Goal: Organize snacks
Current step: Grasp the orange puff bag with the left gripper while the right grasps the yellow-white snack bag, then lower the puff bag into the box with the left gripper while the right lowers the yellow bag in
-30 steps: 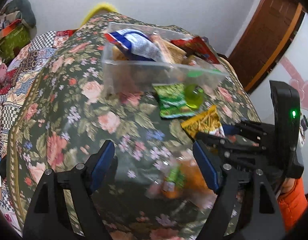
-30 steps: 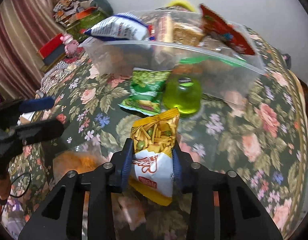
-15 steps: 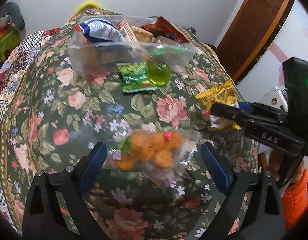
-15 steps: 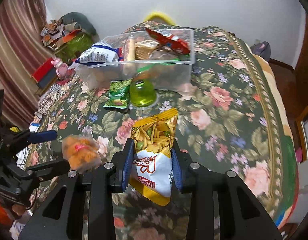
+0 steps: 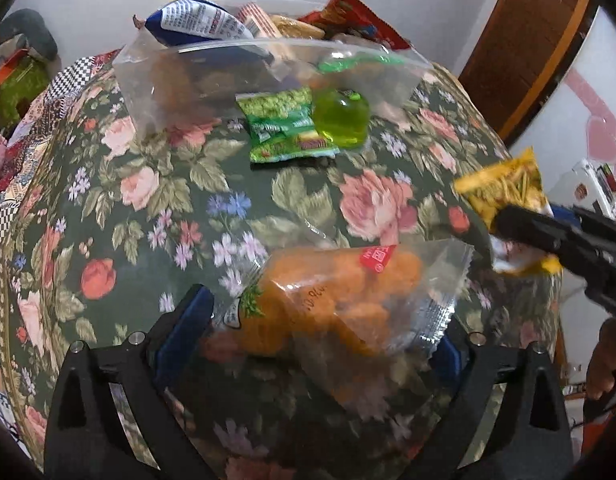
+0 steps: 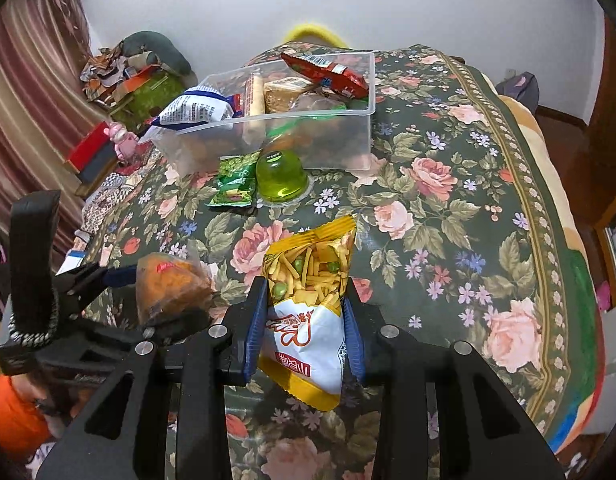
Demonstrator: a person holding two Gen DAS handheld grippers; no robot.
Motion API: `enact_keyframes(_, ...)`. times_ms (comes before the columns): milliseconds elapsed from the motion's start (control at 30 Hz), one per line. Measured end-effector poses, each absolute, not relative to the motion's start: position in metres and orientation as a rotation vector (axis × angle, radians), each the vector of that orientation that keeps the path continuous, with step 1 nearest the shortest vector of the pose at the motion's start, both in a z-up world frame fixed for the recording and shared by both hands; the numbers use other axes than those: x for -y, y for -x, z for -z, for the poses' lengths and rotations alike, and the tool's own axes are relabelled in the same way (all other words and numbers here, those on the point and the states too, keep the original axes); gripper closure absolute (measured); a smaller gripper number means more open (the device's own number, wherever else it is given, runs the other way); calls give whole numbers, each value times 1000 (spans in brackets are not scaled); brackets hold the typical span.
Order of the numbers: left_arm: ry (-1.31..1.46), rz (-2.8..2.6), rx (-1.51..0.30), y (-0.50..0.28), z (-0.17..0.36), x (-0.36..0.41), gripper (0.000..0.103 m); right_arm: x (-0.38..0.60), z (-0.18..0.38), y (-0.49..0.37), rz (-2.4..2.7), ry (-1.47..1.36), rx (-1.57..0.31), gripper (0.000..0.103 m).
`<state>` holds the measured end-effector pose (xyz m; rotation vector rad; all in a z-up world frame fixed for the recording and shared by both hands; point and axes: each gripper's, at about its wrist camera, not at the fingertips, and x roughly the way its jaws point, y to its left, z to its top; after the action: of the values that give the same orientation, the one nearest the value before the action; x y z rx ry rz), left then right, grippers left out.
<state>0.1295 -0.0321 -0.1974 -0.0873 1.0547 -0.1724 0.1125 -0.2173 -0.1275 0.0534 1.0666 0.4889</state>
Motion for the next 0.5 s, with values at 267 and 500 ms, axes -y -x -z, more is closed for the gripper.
enact_keyframes(267, 50, 192, -947, -130, 186, 29, 41, 211, 129, -118, -501, -59, -1067, 71)
enact_keyframes(500, 89, 184, -901, -132, 160, 16, 42, 199, 112, -131, -523, -62, -1017, 71)
